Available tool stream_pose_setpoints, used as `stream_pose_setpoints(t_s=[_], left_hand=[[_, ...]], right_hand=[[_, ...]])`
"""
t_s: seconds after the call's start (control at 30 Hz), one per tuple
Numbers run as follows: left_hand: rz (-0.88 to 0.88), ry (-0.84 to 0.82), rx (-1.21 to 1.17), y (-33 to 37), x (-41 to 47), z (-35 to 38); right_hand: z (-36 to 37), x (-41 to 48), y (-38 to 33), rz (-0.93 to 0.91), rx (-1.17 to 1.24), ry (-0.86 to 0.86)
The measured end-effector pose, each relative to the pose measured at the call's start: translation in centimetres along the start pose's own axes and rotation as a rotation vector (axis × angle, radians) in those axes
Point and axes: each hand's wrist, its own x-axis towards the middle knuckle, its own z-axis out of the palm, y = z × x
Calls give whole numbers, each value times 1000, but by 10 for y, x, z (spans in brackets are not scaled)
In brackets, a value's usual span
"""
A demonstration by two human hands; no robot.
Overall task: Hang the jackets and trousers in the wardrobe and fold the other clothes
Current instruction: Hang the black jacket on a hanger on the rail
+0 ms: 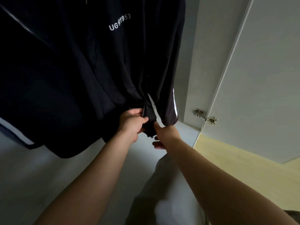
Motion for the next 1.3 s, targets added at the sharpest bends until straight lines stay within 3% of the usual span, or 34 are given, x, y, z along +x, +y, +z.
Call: stream_pose_setpoints(t_s=[0.23,0.33,0.53,0.73,0.87,0.93,1.03,1.07,1.17,1.3], left_hand=[[-38,38,5,-18,-8,-5],[-137,3,-32,-24,-9,-3],[-218,-90,-107,-22,-14,0],[-223,-115,-131,-18,-18,0],[-250,-94,-202,-12,-15,-5],[-148,-35,-111,-10,-11,-8],[322,247,389,-7,-3,-17],[474,279,451,-4,0,-23],[751,156,569,8,9,-36],[945,-23,1028,19,24,-46]], right_hand=[[-8,-23,9,100,194,-14],[-14,-27,10,130,130,-34],[-12,-37,6,90,-23,-40],[-3,-52,10,79,84,-182],[-3,-49,14,8,112,-110],[-7,-45,16,-31,98,-38],[-13,-37,17,-114,-16,71],[-15,-35,17,-146,-93,108],[-19,-32,15,-233,-297,172],[-22,-30,18,-290,-403,186]])
